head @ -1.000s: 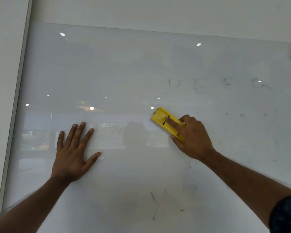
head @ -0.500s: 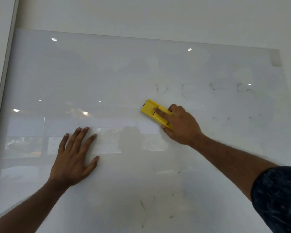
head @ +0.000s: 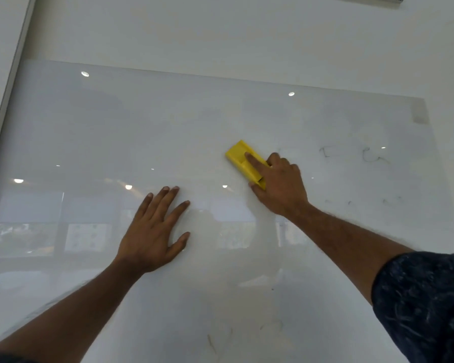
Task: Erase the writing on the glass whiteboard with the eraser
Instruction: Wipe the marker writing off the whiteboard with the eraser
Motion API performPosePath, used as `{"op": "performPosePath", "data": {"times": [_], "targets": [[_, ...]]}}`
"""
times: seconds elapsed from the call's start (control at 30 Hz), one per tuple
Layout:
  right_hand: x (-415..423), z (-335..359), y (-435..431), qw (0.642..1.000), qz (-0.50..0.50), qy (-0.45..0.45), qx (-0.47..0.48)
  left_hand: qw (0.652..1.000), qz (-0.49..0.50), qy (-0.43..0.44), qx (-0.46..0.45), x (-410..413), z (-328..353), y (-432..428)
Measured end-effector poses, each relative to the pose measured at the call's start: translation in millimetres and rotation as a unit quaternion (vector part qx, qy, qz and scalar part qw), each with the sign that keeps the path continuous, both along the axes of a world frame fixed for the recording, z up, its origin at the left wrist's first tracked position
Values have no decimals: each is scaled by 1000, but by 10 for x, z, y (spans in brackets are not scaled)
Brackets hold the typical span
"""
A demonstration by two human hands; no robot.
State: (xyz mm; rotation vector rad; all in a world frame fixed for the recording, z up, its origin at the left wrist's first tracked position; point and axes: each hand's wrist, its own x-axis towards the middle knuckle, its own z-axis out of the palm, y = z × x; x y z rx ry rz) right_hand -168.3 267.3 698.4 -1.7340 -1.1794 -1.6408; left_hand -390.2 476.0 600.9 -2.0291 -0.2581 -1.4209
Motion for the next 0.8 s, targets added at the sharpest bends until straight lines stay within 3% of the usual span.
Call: {"op": "performPosePath", "data": {"times": [0.1,0.17,0.33,0.43,0.57,0.67,0.8], "targets": [[64,281,-69,989,-7,122,78,1000,2,9,2,108,72,-60],[-24,352,-1,987,-3,136,88,1000,4,10,2,138,143,-78],[-238,48,201,999,-2,-34,-20,1000,-5,7,-11,157,224,-101],[-98,102,78,998,-26,-50,-30,1000,-6,19,-14,151,209,-72],[216,304,-208,993,-27,105,56,1000,-8,25,-14,184,194,-83],[202,266,-174,985,-17,150,85,1000,-8,16,-20,213,246,-145],[-64,-16,67,1000,14,4,-28,1000,6,-3,-20,182,298,-167]]}}
